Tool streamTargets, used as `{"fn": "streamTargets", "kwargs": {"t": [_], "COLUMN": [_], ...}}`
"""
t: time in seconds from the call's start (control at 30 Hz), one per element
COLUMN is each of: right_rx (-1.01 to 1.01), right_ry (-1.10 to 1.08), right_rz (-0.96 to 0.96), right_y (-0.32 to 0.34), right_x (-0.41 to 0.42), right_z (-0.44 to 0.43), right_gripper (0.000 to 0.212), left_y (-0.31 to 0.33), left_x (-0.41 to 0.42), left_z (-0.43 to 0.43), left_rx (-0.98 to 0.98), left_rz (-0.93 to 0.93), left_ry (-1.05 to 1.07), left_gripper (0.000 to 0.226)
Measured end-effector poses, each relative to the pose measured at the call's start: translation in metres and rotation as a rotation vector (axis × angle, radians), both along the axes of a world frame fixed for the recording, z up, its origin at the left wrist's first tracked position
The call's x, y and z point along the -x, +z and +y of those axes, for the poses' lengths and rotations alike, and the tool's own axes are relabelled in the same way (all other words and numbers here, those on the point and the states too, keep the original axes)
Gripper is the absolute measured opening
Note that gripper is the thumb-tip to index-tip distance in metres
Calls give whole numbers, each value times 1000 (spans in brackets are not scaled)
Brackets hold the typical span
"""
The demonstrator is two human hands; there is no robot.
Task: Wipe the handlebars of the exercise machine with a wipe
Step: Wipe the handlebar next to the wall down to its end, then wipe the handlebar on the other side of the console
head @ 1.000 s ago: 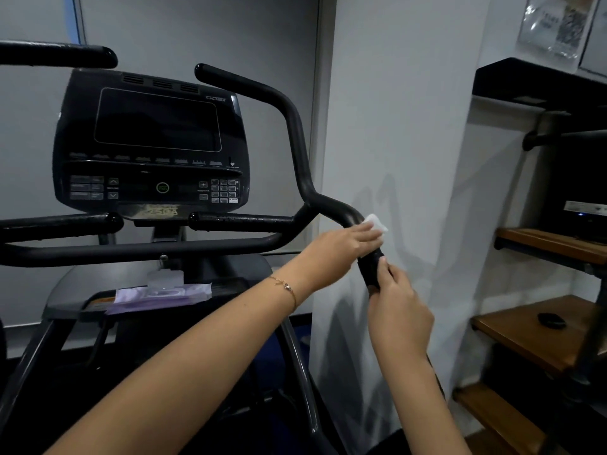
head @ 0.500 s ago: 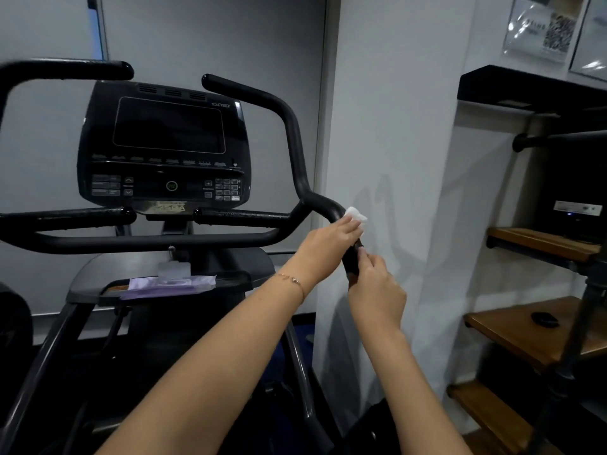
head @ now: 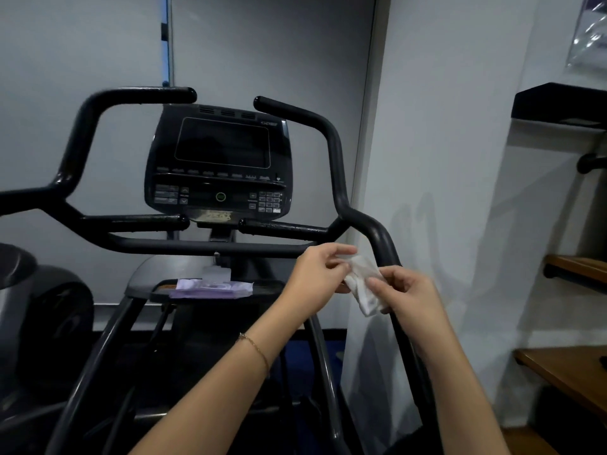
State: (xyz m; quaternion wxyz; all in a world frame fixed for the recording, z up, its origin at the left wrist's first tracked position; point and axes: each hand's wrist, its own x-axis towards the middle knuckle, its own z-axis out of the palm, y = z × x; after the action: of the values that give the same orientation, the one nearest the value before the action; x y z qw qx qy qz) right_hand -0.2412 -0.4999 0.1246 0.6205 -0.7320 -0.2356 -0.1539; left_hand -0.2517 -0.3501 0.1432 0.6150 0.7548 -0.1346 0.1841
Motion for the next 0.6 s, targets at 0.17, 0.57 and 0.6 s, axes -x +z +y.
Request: {"fn": "streamTargets", "kwargs": {"t": [0.17,0.57,0.6], "right_rx": [-156,-239,-215], "right_ry": [-40,87,69], "right_rz": [-3,124,106], "right_y": [-1,-24,-27], "right_x": [7,53,57], "right_z": [32,109,114], "right_gripper": [9,4,6], "left_y": [-7,-35,-38], "left_x": [24,73,78], "left_z": [28,90,93], "left_rx": [77,297,266], "left_rz": [118,114,117], "left_ry": [-248,-180,-150], "left_gripper": [26,25,24]}}
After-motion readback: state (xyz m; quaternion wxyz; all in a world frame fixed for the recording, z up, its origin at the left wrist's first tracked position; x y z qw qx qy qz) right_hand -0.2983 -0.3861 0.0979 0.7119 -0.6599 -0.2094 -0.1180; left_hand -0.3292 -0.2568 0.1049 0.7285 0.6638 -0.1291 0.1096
